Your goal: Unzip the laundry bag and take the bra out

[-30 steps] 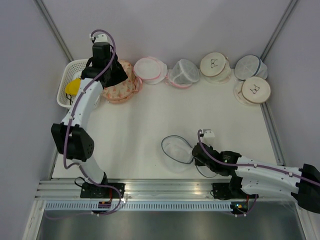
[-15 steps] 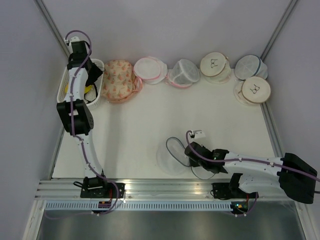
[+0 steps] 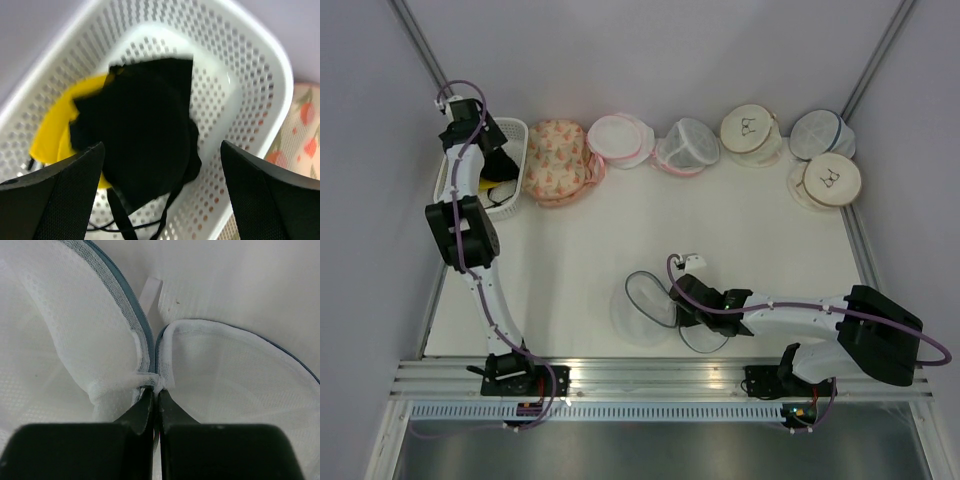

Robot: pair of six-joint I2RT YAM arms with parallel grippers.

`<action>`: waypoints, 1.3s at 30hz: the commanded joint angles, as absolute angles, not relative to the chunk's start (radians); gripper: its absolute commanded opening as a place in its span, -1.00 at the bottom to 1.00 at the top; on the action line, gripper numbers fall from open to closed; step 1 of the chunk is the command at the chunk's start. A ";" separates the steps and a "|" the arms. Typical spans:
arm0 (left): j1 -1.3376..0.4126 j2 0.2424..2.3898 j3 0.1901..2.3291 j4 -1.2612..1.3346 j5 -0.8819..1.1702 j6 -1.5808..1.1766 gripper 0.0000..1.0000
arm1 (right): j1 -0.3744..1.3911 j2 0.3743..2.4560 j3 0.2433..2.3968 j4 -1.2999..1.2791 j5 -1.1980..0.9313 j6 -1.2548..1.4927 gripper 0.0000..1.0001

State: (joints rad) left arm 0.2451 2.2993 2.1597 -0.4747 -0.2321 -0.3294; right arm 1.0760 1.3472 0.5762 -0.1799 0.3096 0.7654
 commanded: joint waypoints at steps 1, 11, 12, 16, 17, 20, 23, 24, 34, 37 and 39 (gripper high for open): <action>0.233 2.209 2.071 -0.471 -0.166 -0.399 0.99 | 1.078 1.344 0.581 -0.198 0.278 0.752 -0.99; 0.088 1.829 1.622 -0.436 0.041 -0.515 0.99 | 1.077 1.229 0.591 -0.295 0.377 0.772 -0.99; 0.069 1.792 1.580 -0.428 0.069 -0.521 0.99 | 1.077 1.210 0.592 -0.313 0.391 0.772 -0.99; -0.075 1.565 1.381 -0.399 0.113 -0.541 0.99 | 1.077 1.166 0.604 -0.359 0.451 0.785 0.27; -0.101 1.530 1.306 -0.391 0.118 -0.541 0.99 | 1.077 1.152 0.604 -0.376 0.462 0.790 0.51; -0.211 1.375 1.162 -0.380 0.117 -0.548 0.99 | 1.077 1.068 0.588 -0.414 0.501 0.847 0.96; -0.307 1.228 1.042 -0.382 0.120 -0.571 0.99 | 1.078 1.019 0.577 -0.541 0.581 0.971 0.96; -0.328 1.192 1.014 -0.380 0.121 -0.580 0.99 | 1.078 0.988 0.572 -0.582 0.610 1.009 0.96; -0.494 0.774 0.847 -0.501 0.150 -0.623 0.99 | 1.077 0.845 0.428 -0.707 0.669 1.396 0.96; -0.497 0.698 0.828 -0.544 0.179 -0.637 0.99 | 1.077 0.830 0.367 -0.591 0.625 1.408 0.96; -0.497 0.669 0.821 -0.577 0.181 -0.640 0.99 | 1.077 0.816 0.332 -0.516 0.604 1.410 0.85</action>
State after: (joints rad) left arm -0.4934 0.6964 0.8398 -0.5140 0.1467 -0.5964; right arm 1.0760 0.8383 0.3630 -0.6357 0.6285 1.3434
